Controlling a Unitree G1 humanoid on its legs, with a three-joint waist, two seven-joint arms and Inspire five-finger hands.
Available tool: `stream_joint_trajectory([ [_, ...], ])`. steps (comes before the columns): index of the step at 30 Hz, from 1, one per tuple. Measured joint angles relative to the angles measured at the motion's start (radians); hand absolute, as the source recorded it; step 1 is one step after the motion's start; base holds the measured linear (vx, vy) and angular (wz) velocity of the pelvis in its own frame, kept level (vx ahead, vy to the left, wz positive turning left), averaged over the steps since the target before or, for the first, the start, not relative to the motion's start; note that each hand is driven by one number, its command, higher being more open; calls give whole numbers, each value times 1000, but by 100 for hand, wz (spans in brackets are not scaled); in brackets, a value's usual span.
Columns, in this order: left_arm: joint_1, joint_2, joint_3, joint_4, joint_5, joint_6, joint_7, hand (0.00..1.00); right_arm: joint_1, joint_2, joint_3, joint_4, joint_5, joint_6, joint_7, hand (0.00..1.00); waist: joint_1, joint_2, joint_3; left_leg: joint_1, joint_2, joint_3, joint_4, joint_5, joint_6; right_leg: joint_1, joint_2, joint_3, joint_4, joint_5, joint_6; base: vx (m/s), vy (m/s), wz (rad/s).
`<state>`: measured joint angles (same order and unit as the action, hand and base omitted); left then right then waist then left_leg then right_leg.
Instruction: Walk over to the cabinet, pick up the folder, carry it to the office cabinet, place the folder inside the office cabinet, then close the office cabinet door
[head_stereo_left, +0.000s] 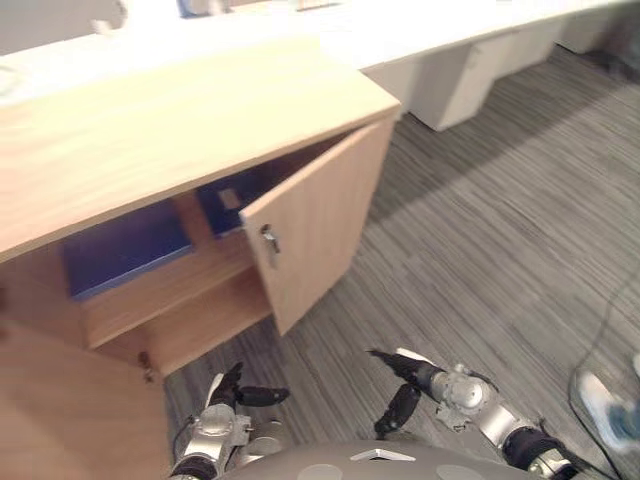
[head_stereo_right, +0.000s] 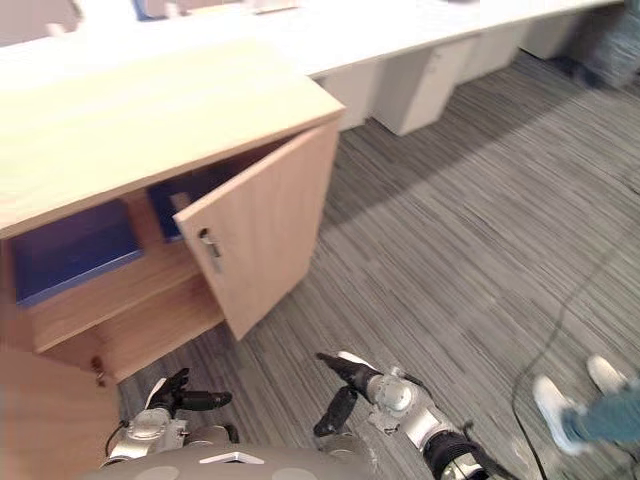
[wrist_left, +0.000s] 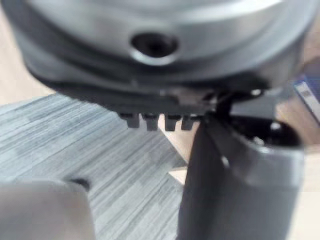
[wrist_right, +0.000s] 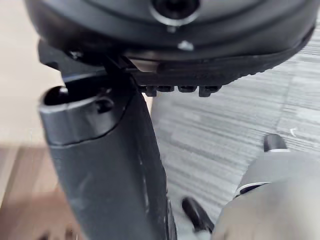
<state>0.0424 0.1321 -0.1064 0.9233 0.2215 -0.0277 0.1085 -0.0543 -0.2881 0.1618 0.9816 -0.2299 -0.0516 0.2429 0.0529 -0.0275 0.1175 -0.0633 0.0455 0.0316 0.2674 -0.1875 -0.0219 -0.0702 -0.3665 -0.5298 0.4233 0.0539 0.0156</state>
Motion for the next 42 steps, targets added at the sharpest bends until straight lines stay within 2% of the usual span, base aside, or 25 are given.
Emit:
stream_joint_trajectory([
  [2, 1, 4, -14, -30, 66, -14, -7, 100, -1, 108, -316, 160, 93, 29, -146, 100, 0, 11, 8, -7, -22, -100, 10, 5, 17, -21, -7, 106, 89, -11, -25, 41, 68, 131],
  [3, 2, 9, -11, -31, 65, -14, -6, 100, 2, 124, -356, 182, 119, 31, -170, 100, -1, 9, 9, -15, -21, -128, 16, 5, 17, -23, 8, 151, 82, -49, -11, 77, -4, 131],
  [5, -8, 15, 3, -30, 64, -7, 25, 100, 48, 183, -479, 226, 240, 56, -250, 100, -8, 7, 16, -73, -28, -267, 49, 9, 12, -25, 112, 313, -10, -163, 41, 75, -88, 152],
  [6, -9, 14, 3, -29, 65, -6, 35, 100, 62, 188, -512, 231, 266, 66, -269, 100, -8, 4, 23, -78, -35, -298, 50, 10, 8, -25, 127, 350, -34, -175, 53, 88, -194, 157],
  [9, -10, 13, 6, -30, 75, 9, 57, 100, 115, 225, -579, 190, 359, 67, -321, 100, -10, 0, 26, -96, -55, -440, 83, -2, -49, -25, 175, 493, -103, -183, 80, 107, -315, 136],
  [10, -10, 15, 8, -33, 87, 7, 56, 100, 124, 235, -582, 181, 358, 67, -324, 100, -9, -11, 21, -102, -66, -460, 92, -8, -60, -18, 171, 495, -123, -167, 98, 101, -385, 136],
  [11, -11, 12, 25, -41, 103, 7, 57, 100, 132, 258, -584, 175, 354, 67, -331, 100, -9, -43, 12, -110, -82, -491, 113, -27, -89, 7, 149, 475, -140, -220, 158, 86, -324, 100],
  [13, 1, -44, 78, -47, 101, 7, 63, 100, 134, 242, -583, 143, 351, 73, -336, 100, -3, 6, 5, -126, -12, -490, 117, -36, -111, 11, 197, 397, -145, -251, 138, 40, -356, 63],
  [14, 3, -52, 85, -47, 99, 7, 64, 100, 134, 241, -583, 137, 347, 73, -336, 100, -4, 12, 2, -125, -4, -487, 110, -35, -112, 13, 203, 391, -143, -253, 134, 38, -344, 37],
  [15, 18, -94, 113, -41, 80, 6, 72, 100, 138, 236, -579, 114, 306, 82, -332, 100, -9, 31, -10, -115, 41, -480, 65, -16, -144, 23, 230, 367, -143, -261, 120, 80, -275, 25],
  [18, 17, -118, 152, -18, 13, 5, 73, 100, 135, 243, -550, 103, 265, 83, -331, 100, -9, 25, -18, -88, 80, -477, -7, 28, -167, 46, 261, 339, -146, -271, 102, 77, -171, 29],
  [19, 13, -119, 158, -18, -9, 3, 75, 100, 134, 249, -545, 103, 264, 83, -331, 100, -10, 13, -15, -88, 87, -476, -21, 45, -171, 55, 265, 316, -148, -276, 94, 46, -126, 41],
  [21, 10, -115, 158, -18, -51, -4, 75, 100, 134, 259, -545, 106, 263, 83, -332, 100, -18, -8, -15, -103, 84, -466, -35, 80, -167, 64, 261, 277, -151, -280, 87, 24, -79, 68],
  [24, -3, -112, 143, -13, -98, -13, 73, 100, 131, 267, -577, 131, 236, 84, -337, 100, -33, -28, -12, -140, 79, -296, -65, 168, -118, 99, 228, 168, -178, -279, 84, -10, -46, 111],
  [25, -16, -102, 119, -7, -98, -12, 73, 100, 129, 263, -592, 154, 234, 85, -337, 100, -34, -28, 5, -142, 99, -139, -56, 167, -87, 120, 215, 128, -189, -275, 79, -73, 9, 101],
  [26, -35, -96, 83, -1, -95, -11, 74, 100, 124, 251, -594, 165, 232, 85, -338, 100, -32, -19, 17, -162, 149, 54, 26, 129, -38, 141, 200, 86, -194, -275, 78, -97, 54, 92],
  [27, -33, -94, 66, 0, -94, -11, 74, 100, 123, 245, -594, 168, 230, 86, -339, 100, -33, -13, 14, -170, 167, 118, 67, 116, -19, 147, 190, 68, -195, -274, 80, -77, 90, 68],
  [29, -19, -99, 17, 1, -97, -14, 68, 100, 126, 230, -594, 175, 227, 90, -340, 100, -45, 8, 11, -172, 180, 257, 155, 71, -16, 164, 153, 30, -197, -266, 102, -4, 167, 59],
  [30, -17, -100, 4, -4, -108, -15, 60, 100, 122, 220, -596, 176, 229, 90, -337, 100, -47, 17, 13, -178, 167, 269, 152, 70, -13, 167, 152, 21, -191, -266, 112, 20, 195, 75],
  [32, -4, -92, -6, -35, -145, -20, 36, 100, 113, 227, -606, 184, 236, 101, -337, 100, -58, 11, 14, -192, 78, 223, 75, 117, 18, 169, 137, 18, -230, -275, 101, 18, 203, 181],
  [33, 7, -76, 186, 20, -299, -16, 21, 100, 114, 251, -705, 184, 247, 105, -330, 100, -62, -10, 27, -109, -38, 232, -150, 215, 47, 281, 82, -128, -290, -229, 129, 46, 212, 249],
  [36, 47, -35, 213, 41, -373, -15, 34, 100, 113, 256, -714, 183, 257, 103, -318, 100, -56, -3, 22, -43, -76, 212, -295, 278, 50, 286, 73, -125, -290, -204, 91, 46, 133, 91],
  [38, 35, -45, 371, 111, -408, -14, 18, 100, 112, 259, -768, 194, 256, 106, -317, 100, -68, -1, 24, -21, -96, 171, -362, 317, 48, 306, 75, -164, -289, -181, 83, 44, 44, 59],
  [40, 35, -46, 578, 168, -691, -5, 22, 100, 144, 262, -827, 204, 251, 114, -298, 100, -82, -2, 22, 6, -110, 123, -362, 309, 56, 349, 75, -209, -287, -147, 50, 68, 0, 54],
  [42, 49, -30, 642, 168, -776, -1, 30, 100, 158, 262, -839, 204, 244, 118, -290, 100, -79, 1, 16, 18, -113, 115, -362, 299, 64, 357, 72, -210, -277, -123, 43, 85, 24, 20],
])
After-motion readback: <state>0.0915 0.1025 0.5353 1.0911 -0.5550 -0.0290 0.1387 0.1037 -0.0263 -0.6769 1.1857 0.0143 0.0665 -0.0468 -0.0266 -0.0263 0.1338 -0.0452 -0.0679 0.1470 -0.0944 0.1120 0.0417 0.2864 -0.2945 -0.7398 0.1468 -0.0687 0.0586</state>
